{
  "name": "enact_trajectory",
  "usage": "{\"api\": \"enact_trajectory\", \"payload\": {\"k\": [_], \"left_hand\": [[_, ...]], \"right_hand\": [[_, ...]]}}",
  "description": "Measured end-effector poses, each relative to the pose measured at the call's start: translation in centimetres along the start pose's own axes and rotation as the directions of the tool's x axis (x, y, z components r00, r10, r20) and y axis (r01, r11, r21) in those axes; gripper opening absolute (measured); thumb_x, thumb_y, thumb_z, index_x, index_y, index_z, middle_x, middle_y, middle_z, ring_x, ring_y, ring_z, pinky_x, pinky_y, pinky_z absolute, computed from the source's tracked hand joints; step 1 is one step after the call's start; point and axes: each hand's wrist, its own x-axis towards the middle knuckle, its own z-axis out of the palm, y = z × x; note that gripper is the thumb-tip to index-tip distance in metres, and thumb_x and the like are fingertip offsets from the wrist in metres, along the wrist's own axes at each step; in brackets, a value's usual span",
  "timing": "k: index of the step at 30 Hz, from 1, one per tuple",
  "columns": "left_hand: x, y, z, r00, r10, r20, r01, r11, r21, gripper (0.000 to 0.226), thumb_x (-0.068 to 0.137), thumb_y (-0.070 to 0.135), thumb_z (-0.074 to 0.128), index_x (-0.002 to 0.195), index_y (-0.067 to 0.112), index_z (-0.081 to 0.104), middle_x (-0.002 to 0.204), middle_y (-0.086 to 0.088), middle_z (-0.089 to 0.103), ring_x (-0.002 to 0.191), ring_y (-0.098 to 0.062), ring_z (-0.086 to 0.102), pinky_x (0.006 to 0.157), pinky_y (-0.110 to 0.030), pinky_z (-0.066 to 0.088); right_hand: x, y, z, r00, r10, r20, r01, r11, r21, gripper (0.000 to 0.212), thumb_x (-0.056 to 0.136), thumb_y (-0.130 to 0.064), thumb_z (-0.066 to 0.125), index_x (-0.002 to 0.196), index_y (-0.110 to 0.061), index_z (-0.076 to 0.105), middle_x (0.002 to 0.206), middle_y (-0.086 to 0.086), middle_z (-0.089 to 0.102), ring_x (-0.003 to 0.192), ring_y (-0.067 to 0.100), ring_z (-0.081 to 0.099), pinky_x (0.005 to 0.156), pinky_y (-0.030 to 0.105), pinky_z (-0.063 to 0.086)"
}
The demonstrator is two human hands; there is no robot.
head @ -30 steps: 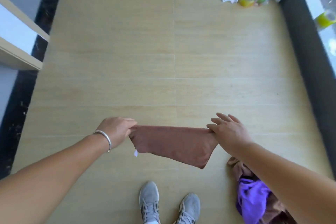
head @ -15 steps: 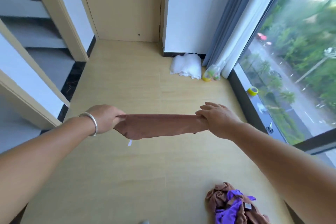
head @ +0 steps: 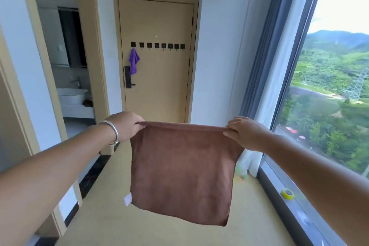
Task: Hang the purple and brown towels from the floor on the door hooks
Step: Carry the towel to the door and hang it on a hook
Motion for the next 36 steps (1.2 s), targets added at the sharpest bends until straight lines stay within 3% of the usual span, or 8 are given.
{"api": "enact_trajectory", "payload": {"k": [3,8,11,14,21,28,31,36], "left_hand": [[0.8,0.4,-4.1,0.998,0.015,-0.054,-0.016,1.0,-0.018,0.046,0.099,0.041,0.04,0.061,0.017,0.047,0.063,-0.001,0.053,0.061,-0.02,0.049,0.058,-0.033,0.036],[2.0,1.4,-10.0,0.999,-0.02,-0.041,0.019,0.999,-0.026,0.045,0.099,0.034,0.045,0.058,0.015,0.044,0.061,0.001,0.046,0.057,-0.015,0.041,0.055,-0.028,0.033],[2.6,2.1,-12.8,0.998,-0.055,0.015,0.053,0.991,0.125,0.042,0.101,0.035,0.042,0.064,0.016,0.052,0.067,0.0,0.052,0.062,-0.016,0.047,0.059,-0.028,0.036],[3.4,2.8,-14.6,0.996,-0.091,0.005,0.085,0.948,0.308,0.041,0.103,0.037,0.036,0.076,0.014,0.057,0.075,-0.002,0.055,0.069,-0.019,0.051,0.064,-0.03,0.039],[4.3,1.0,-14.6,0.981,-0.113,-0.159,0.178,0.851,0.495,0.038,0.104,0.037,0.031,0.087,0.017,0.058,0.077,0.001,0.057,0.071,-0.016,0.055,0.06,-0.027,0.039],[4.6,-4.1,-13.1,0.972,-0.101,-0.212,0.188,0.878,0.441,0.041,0.104,0.039,0.028,0.081,0.018,0.054,0.075,0.002,0.054,0.067,-0.014,0.05,0.054,-0.025,0.031],[5.1,-6.5,-12.2,0.975,-0.1,-0.2,0.181,0.878,0.442,0.042,0.104,0.041,0.027,0.083,0.02,0.057,0.076,0.003,0.055,0.069,-0.013,0.052,0.057,-0.025,0.036],[7.7,-10.7,-11.2,0.975,-0.112,-0.191,0.186,0.885,0.428,0.042,0.103,0.044,0.028,0.075,0.025,0.053,0.074,0.006,0.056,0.066,-0.011,0.052,0.059,-0.027,0.038]], "right_hand": [[0.8,0.2,-4.1,0.998,0.021,-0.06,-0.019,1.0,0.022,0.035,0.099,-0.046,0.043,0.065,-0.039,0.039,0.078,-0.017,0.045,0.094,0.012,0.046,0.091,0.036,0.042],[2.4,0.5,-8.9,0.991,0.049,-0.123,-0.049,0.999,0.004,0.035,0.097,-0.049,0.043,0.065,-0.037,0.043,0.083,-0.012,0.049,0.091,0.017,0.051,0.083,0.037,0.045],[3.4,0.3,-11.0,0.984,0.058,-0.166,-0.061,0.998,-0.011,0.027,0.098,-0.05,0.041,0.086,-0.035,0.059,0.093,-0.01,0.055,0.1,0.017,0.053,0.086,0.037,0.046],[4.7,-0.1,-12.1,0.971,0.039,-0.236,-0.06,0.995,-0.079,0.037,0.101,-0.048,0.035,0.112,-0.031,0.065,0.111,-0.009,0.061,0.12,0.015,0.048,0.101,0.038,0.04],[8.5,-1.7,-11.2,0.955,0.025,-0.297,-0.083,0.979,-0.184,0.038,0.103,-0.041,0.029,0.129,-0.034,0.056,0.132,-0.012,0.055,0.136,0.013,0.034,0.113,0.037,0.027],[12.9,-4.4,-9.6,0.948,-0.002,-0.32,-0.057,0.983,-0.175,0.04,0.103,-0.043,0.027,0.128,-0.035,0.057,0.13,-0.012,0.056,0.133,0.014,0.036,0.111,0.037,0.03],[15.0,-5.6,-8.5,0.952,-0.041,-0.304,-0.05,0.957,-0.286,0.036,0.104,-0.037,0.03,0.131,-0.038,0.054,0.13,-0.014,0.055,0.132,0.014,0.037,0.111,0.037,0.032],[19.1,-7.3,-6.6,0.964,-0.003,-0.266,-0.071,0.96,-0.271,0.038,0.103,-0.04,0.028,0.127,-0.033,0.057,0.125,-0.011,0.058,0.127,0.014,0.04,0.108,0.038,0.035]]}}
